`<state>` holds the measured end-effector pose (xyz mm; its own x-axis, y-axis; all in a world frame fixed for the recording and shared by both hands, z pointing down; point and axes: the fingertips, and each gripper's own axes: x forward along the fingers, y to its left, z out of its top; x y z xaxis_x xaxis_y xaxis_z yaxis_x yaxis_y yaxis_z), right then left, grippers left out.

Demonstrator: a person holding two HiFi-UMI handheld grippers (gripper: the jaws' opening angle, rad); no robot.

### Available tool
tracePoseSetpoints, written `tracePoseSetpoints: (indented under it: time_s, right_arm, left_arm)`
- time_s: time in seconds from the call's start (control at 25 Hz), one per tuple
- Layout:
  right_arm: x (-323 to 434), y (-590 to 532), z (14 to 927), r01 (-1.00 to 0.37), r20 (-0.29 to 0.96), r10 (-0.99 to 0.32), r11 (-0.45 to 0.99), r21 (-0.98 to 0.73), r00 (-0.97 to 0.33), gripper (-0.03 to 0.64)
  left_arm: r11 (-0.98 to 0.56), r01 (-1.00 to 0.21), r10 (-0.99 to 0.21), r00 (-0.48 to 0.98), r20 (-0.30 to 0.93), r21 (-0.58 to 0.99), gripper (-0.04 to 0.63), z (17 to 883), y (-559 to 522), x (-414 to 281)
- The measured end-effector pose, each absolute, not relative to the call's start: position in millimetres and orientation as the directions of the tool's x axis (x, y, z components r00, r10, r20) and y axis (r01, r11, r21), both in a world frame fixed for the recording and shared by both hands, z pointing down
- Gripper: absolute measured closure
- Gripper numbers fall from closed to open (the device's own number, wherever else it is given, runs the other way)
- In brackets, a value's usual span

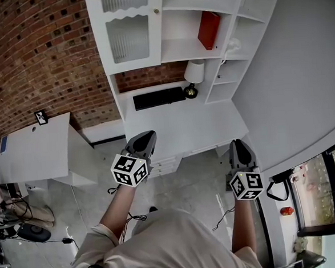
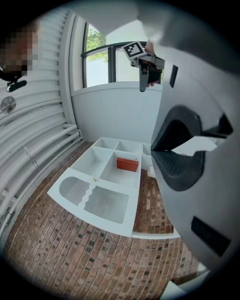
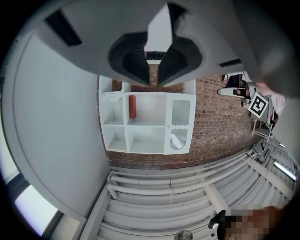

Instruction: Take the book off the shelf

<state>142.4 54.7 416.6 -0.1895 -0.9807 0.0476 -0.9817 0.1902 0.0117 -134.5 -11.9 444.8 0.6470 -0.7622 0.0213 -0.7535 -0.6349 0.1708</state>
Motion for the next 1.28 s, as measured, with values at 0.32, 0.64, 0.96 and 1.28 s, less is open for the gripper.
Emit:
tracePoseSetpoints:
  time_s: [0.32, 0.64, 0.96, 1.28]
  right_arm:
    - [141, 57, 421, -0.988, 0.057, -0.986, 0.157, 0.012, -0.156, 0.531]
    - [132, 60, 426, -0.992, 0.081, -0.989, 0.127, 0.007, -0.126, 0.459]
    - [120, 74, 437, -0.995, 0.096, -0.99, 0.103, -0.007, -0.103, 0.416]
    - [116, 80, 442, -0.992, 0.081, -0.991, 0.097, -0.077, -0.103, 0.416]
  left_arm:
    - [-0.649, -0.742, -0.749, 0.662, 0.029, 0.167, 0.601, 449, -12, -137]
    - [-0.662, -0.73, -0.735, 0.677, 0.044, 0.172, 0.601, 454, -10, -148]
    - [-0.678, -0.713, -0.718, 0.694, 0.048, 0.176, 0.601, 462, -2, -159]
    - [-0.68, -0.709, -0.712, 0.699, 0.062, 0.188, 0.601, 473, -2, -167]
